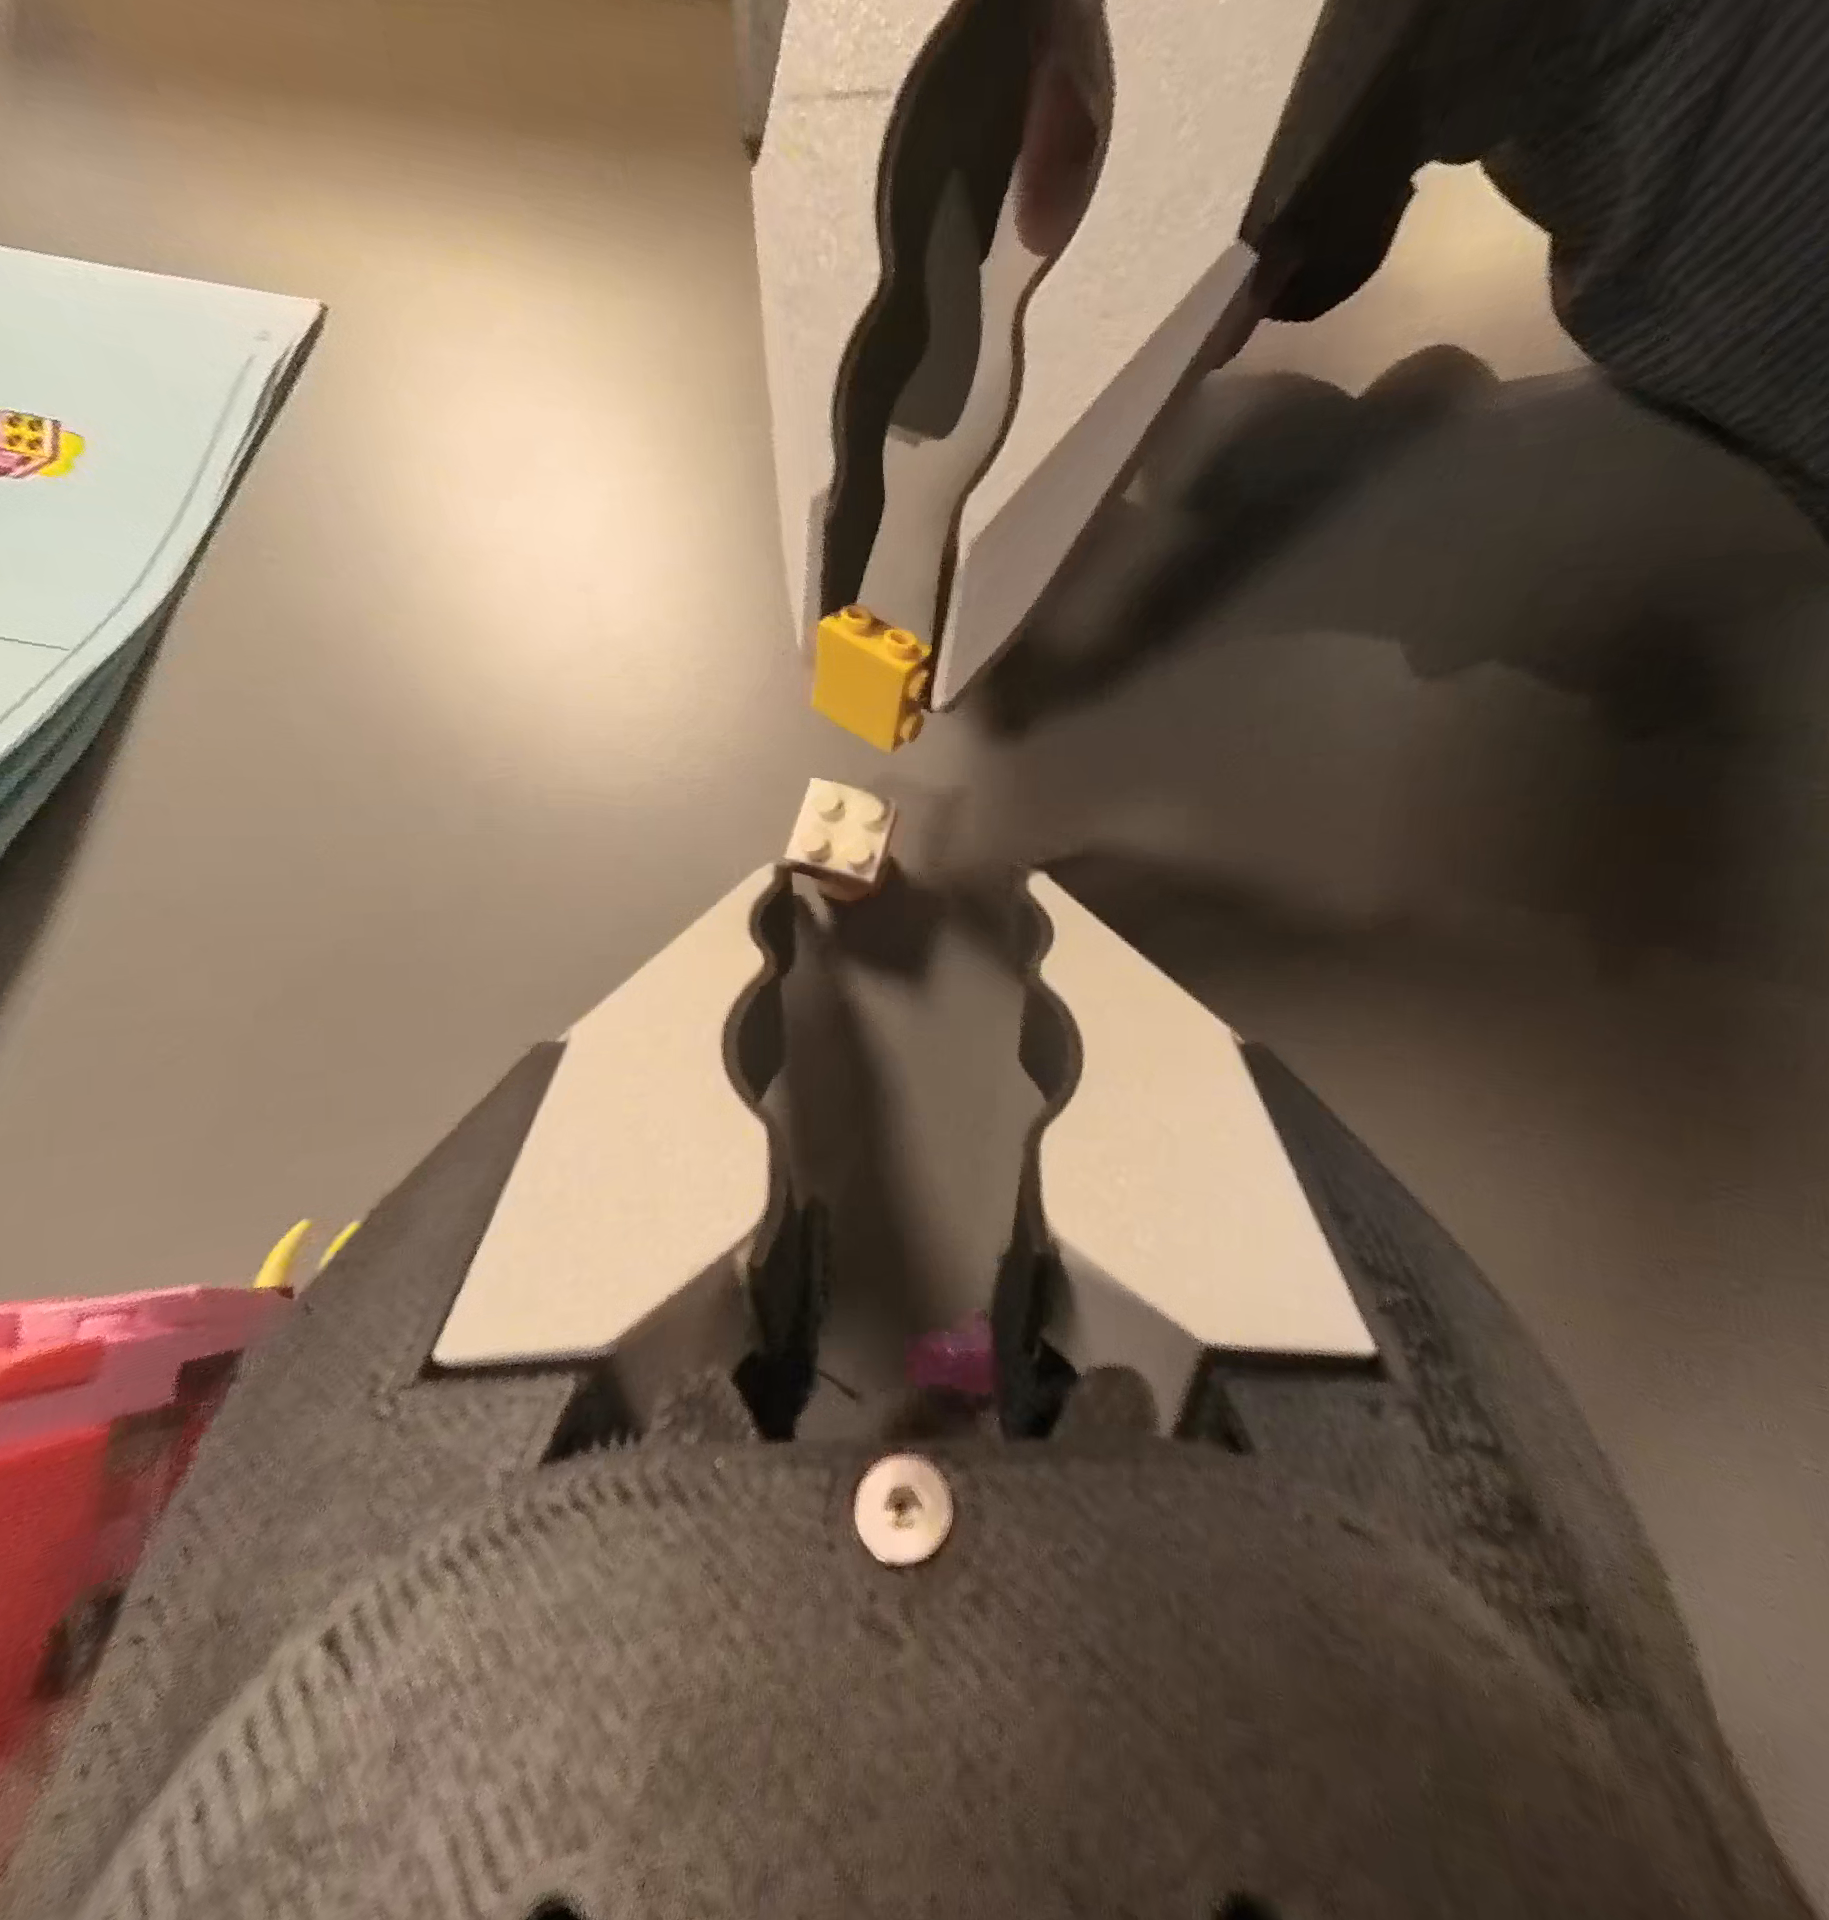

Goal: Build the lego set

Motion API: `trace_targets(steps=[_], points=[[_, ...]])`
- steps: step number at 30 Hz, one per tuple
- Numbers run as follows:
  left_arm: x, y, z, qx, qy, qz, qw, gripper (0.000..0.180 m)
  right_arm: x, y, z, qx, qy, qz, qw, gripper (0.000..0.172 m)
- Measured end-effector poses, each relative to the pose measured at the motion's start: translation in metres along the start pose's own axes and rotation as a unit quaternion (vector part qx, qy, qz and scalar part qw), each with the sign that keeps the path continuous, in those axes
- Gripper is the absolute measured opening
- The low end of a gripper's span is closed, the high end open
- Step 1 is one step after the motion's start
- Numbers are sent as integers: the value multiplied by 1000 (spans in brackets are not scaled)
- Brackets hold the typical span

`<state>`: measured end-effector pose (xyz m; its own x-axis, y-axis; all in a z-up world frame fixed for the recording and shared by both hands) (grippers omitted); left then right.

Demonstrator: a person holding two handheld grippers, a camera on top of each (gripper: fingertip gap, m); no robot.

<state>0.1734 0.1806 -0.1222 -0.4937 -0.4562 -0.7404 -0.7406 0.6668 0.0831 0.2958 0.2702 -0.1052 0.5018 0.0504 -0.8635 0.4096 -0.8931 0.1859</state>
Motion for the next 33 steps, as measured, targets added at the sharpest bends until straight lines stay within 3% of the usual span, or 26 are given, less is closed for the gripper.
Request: trace_targets(steps=[9,18,25,33], points=[[-3,4,4,-32,-7,2,999,40,1,-1,-1,-1,-3,3,1000,16],[-2,4,6,1,-8,-11,1000,17,0,2,5,-11,6,-7,1000,16],[1,4,-4,24,5,51,998,15,-7,11,13,-20,35,-50,998,16],[0,2,-29,44,-28,95,994,15,-29,27,19,-44,55,-117,991,15]])
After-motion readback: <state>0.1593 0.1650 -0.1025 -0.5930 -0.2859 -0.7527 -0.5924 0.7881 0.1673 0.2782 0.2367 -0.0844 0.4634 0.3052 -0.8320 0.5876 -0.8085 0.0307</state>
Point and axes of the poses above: each gripper's, where its closed fingertips meet, z out along the fingers, x out of its underside, y = z × x across the jaws, the point moved 9 cm from there along -z, back along the fingers, and after that the axes turned 7 degrees about -x, right-handed, at the moved point
